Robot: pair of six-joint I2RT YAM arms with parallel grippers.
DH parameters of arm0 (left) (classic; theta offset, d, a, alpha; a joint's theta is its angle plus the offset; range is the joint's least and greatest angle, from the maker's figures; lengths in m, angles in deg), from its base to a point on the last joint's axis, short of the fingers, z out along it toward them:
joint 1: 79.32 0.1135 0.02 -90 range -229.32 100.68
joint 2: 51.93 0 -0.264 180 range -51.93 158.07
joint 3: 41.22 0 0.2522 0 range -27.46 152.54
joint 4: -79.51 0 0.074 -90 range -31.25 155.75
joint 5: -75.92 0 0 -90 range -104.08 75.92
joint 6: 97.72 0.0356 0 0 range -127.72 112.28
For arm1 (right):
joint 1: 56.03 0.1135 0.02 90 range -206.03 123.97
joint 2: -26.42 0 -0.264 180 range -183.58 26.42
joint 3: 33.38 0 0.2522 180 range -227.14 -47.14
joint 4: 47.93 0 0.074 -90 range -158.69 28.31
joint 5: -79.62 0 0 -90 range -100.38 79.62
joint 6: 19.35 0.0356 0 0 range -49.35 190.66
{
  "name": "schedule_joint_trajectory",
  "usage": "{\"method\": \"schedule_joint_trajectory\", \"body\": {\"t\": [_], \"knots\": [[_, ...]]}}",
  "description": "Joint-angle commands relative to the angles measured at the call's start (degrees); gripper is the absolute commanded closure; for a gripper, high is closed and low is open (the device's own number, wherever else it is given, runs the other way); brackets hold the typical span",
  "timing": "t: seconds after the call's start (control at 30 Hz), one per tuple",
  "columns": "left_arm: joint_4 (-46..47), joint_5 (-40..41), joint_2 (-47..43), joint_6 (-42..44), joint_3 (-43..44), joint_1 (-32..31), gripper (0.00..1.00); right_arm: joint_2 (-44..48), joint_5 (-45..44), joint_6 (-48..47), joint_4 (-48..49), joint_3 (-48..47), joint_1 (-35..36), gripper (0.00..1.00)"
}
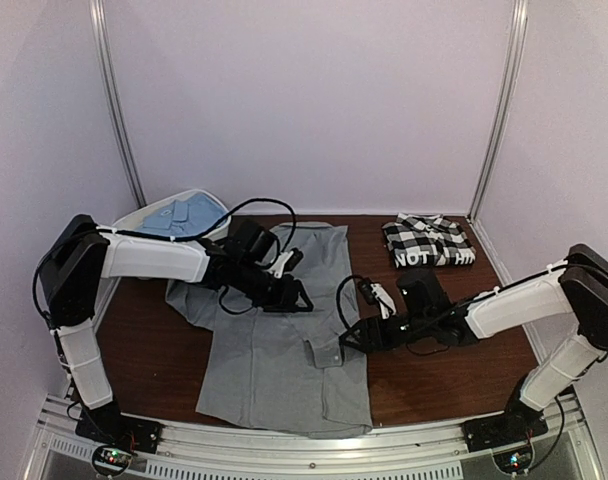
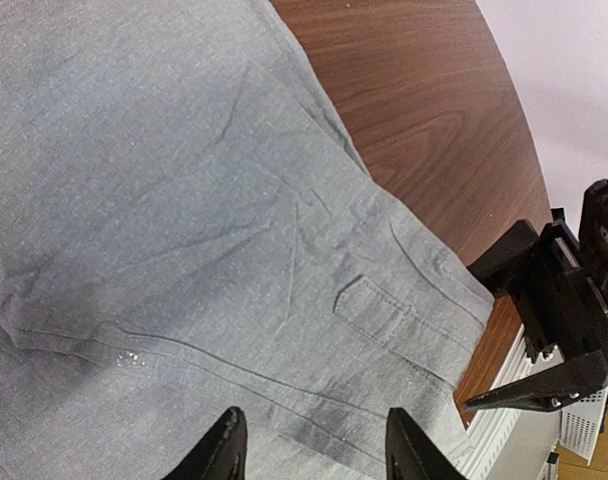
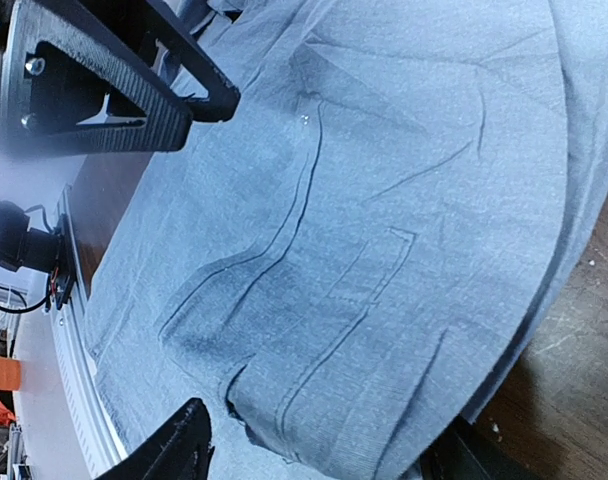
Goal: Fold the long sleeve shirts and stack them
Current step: Pick up the sleeve from the 1/3-folded shirt.
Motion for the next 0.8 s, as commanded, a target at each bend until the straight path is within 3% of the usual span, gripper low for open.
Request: {"method": "schedule_joint_trajectory", "body": {"t": [0.0, 0.43, 0.5, 0.6, 0.77], "knots": [[0.56, 0.59, -1.84, -0.05, -0.56, 0.96, 0.52, -2.44, 2.30, 1.07, 3.34, -0.60, 1.73, 0.31], [1.31, 0.61, -2.41, 0.43, -2.25, 2.02, 0.52, 3.03, 11.76, 6.89, -7.75, -2.71, 2.07, 0.74], [1.39, 0.41, -2.35, 0.50, -2.29, 2.17, 0.52, 2.49, 13.39, 7.87, -8.82, -2.85, 2.10, 0.84], [1.41, 0.37, -2.30, 0.82, -2.49, 2.38, 0.52, 1.63, 14.60, 9.27, -10.04, -2.79, 2.13, 0.92], [1.38, 0.02, -2.39, 1.05, -3.10, 3.03, 0.53, 0.69, 16.62, 10.29, -12.00, -3.50, 1.43, 0.96]]}}
